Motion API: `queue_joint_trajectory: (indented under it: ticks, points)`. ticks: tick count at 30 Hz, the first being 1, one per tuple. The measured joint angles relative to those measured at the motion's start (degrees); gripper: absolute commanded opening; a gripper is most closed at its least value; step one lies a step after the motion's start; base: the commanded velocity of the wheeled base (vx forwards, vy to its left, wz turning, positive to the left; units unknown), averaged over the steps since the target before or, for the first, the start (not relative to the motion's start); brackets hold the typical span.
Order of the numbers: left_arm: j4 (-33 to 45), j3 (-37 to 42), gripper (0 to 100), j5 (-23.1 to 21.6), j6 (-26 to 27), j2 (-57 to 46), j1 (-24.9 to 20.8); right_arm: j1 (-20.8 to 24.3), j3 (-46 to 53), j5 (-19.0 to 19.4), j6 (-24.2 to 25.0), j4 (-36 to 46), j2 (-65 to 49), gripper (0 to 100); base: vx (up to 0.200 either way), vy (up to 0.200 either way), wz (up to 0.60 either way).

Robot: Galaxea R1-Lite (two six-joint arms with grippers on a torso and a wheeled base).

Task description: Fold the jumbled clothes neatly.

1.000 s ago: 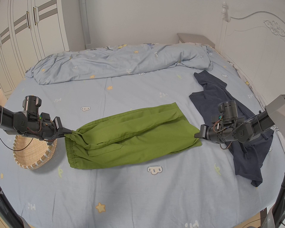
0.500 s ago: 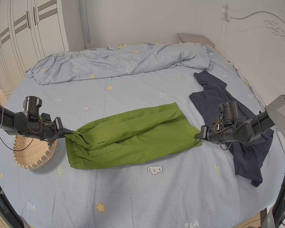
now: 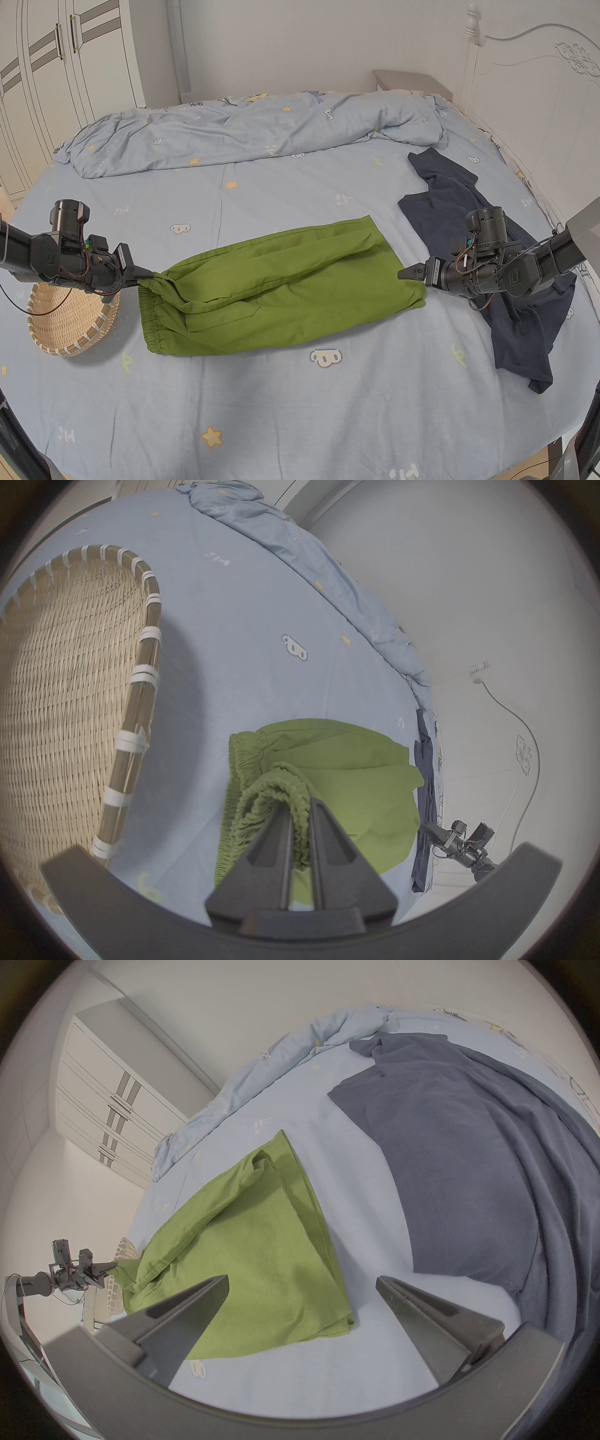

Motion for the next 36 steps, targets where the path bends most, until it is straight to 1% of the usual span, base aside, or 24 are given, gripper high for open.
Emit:
queue_joint_trajectory:
  ticks: [10,11,25,31,36]
  points:
    - [0.09,-2.28,0,0.09,-0.37,1.4,0.11,-0.09,0.02,-0.02,0.0,0.0,-1.08,100,0.0,0.0,0.0]
    - [0.09,-2.54,100,0.13,-0.35,1.65,0.11,-0.1,0.02,-0.05,0.0,0.0,-1.11,100,0.0,0.0,0.0]
    - [0.06,-4.6,100,0.02,-1.05,3.83,-0.16,-0.17,-0.05,-0.13,0.0,-0.06,-1.19,100,0.0,0.0,0.0]
    - [-1.26,-4.77,100,-0.05,-2.88,3.5,-1.6,-0.32,-0.05,-0.16,0.0,-0.09,-1.19,100,0.0,0.0,0.0]
    - [-5.23,-6.01,100,0.2,-5.8,4.44,-2.33,-0.8,-0.33,-0.13,-0.05,-0.11,-1.17,100,0.0,0.0,0.0]
